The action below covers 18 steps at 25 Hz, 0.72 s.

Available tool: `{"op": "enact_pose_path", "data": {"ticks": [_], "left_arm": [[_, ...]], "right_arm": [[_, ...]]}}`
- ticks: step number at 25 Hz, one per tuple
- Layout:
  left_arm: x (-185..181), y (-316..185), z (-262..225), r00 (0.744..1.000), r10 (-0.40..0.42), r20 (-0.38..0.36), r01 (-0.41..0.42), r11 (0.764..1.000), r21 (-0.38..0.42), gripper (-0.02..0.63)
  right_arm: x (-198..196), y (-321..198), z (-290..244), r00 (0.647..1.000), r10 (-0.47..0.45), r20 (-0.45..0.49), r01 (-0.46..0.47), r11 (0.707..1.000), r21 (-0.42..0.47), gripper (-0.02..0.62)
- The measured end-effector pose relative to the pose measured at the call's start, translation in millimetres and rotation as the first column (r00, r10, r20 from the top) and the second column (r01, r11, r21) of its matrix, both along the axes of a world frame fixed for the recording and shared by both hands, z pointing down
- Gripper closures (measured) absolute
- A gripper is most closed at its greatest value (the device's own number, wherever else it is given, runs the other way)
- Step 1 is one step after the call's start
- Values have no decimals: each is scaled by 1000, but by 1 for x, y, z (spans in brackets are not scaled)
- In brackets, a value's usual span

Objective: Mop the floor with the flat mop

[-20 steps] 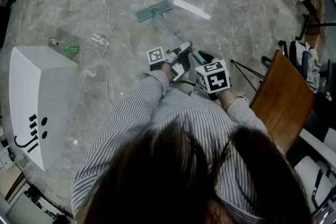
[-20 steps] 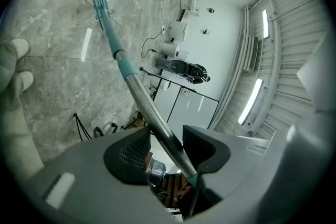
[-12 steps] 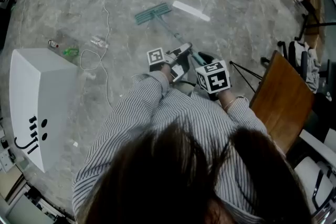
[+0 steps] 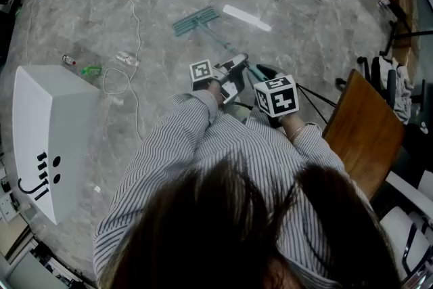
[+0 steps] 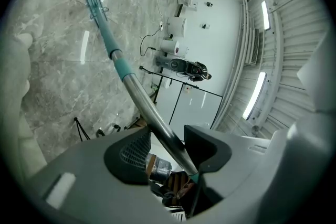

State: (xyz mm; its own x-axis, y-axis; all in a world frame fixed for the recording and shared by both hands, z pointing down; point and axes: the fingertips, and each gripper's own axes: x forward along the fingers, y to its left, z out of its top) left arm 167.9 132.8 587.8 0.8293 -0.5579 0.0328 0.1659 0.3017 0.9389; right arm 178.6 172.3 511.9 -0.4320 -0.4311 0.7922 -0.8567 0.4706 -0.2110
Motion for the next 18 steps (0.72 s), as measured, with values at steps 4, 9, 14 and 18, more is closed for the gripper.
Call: {"op": "enact_pose_path", "data": {"ticks": [4, 9, 14, 18], "left_arm": [[-9, -22, 2, 1000, -4, 6, 4, 1000, 9, 405], [-25, -72, 11, 1000, -4, -2, 4, 1000, 26, 400], [-58, -145, 13, 999, -13, -37, 14, 1000, 28, 402], [-106, -214, 22, 999, -29, -20, 29, 1000, -7, 408]], "right_arm": [[-9, -22, 1, 1000, -17, -12, 17, 1000, 9, 479], [-24, -71, 11, 1000, -15, -28, 16, 1000, 23, 481], [-56, -145, 19, 1000, 9, -25, -9, 1000, 9, 482], [-103, -213, 31, 998, -7, -64, 6, 1000, -10, 482]]}}
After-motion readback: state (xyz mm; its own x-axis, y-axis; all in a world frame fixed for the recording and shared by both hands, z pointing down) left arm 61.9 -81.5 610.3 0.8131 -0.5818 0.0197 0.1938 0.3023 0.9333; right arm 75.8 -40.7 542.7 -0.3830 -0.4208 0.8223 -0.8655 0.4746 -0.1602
